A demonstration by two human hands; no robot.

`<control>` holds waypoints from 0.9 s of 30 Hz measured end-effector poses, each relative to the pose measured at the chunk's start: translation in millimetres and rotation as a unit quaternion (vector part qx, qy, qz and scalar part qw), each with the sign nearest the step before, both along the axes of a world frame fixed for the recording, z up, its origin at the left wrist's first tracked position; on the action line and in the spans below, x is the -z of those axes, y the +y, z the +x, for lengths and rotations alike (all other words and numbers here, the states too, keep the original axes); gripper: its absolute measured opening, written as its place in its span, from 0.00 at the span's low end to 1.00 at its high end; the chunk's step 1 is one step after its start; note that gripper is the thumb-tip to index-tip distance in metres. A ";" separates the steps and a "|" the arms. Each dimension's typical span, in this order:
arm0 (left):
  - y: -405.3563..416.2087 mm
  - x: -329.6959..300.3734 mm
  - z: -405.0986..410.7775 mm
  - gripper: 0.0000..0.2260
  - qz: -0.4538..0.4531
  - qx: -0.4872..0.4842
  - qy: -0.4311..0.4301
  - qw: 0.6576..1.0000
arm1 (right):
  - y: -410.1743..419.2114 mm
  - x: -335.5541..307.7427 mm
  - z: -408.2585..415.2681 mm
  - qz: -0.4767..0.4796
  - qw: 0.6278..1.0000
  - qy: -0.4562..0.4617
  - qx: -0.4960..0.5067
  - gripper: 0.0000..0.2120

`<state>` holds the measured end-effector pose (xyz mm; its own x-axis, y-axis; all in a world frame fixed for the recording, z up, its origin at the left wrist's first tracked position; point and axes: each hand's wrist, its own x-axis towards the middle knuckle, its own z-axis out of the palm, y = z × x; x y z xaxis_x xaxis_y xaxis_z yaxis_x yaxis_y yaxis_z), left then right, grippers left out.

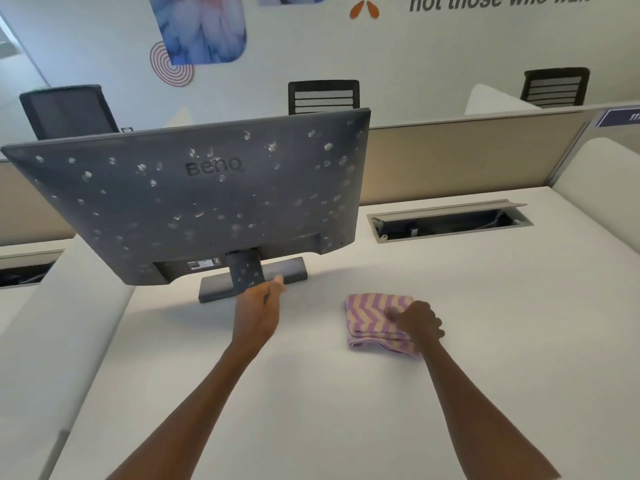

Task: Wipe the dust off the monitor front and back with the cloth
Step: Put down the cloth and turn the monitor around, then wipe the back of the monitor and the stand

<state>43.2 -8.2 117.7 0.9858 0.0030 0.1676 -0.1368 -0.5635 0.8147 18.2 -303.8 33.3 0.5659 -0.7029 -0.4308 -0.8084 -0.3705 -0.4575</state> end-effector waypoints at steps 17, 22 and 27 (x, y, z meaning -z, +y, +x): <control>-17.7 1.1 -25.7 0.37 -0.122 0.155 0.259 0.945 | 63.5 -64.4 -62.1 0.362 0.871 -0.317 -0.100 0.35; 3.9 -15.8 -32.4 0.22 -0.243 0.185 0.274 0.912 | 98.3 -97.5 -67.6 0.452 0.820 -0.318 -0.149 0.24; 28.7 -27.5 -28.6 0.17 -0.263 0.165 0.260 0.914 | 122.2 -123.3 -68.8 0.462 0.816 -0.315 -0.147 0.21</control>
